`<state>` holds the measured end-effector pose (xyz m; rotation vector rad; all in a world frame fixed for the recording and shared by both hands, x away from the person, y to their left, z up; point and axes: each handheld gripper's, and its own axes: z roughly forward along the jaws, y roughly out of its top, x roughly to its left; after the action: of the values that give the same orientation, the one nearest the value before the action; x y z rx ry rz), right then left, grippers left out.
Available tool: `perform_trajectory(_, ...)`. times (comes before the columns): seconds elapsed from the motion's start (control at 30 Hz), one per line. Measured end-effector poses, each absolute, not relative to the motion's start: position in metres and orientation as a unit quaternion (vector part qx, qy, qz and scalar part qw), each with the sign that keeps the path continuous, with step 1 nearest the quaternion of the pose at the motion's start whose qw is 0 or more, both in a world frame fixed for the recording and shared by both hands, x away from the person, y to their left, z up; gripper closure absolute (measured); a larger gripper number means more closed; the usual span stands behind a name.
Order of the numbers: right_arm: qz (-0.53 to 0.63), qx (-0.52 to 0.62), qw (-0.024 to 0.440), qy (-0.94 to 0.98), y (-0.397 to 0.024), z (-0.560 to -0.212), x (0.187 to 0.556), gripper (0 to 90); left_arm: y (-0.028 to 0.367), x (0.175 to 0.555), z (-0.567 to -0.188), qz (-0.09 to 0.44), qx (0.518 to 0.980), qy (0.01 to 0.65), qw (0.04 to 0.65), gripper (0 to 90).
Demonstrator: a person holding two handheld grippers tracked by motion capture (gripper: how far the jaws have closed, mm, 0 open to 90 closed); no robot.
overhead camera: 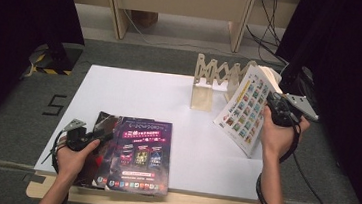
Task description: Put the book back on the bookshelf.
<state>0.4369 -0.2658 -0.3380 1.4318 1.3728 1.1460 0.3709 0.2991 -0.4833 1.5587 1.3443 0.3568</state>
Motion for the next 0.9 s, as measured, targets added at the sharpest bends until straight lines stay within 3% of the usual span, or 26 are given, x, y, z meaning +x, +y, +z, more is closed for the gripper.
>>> perform_trajectory(0.3,0.443,0.58,0.412,0.546,-0.266,-0.341,0.449,64.6,0.299,0.371,-0.484,0.147,0.645,0.557,0.501,47.5)
perform_trajectory(0.5,0.42,0.595,0.408,0.55,-0.267,-0.339,0.456,73.2,0.299,0.371,-0.483,0.147,0.645,0.557,0.502,47.5)
perform_trajectory(0.9,0.463,0.573,0.402,0.543,-0.266,-0.334,0.438,74.5,0.302,0.371,-0.484,0.149,0.644,0.559,0.501,47.5)
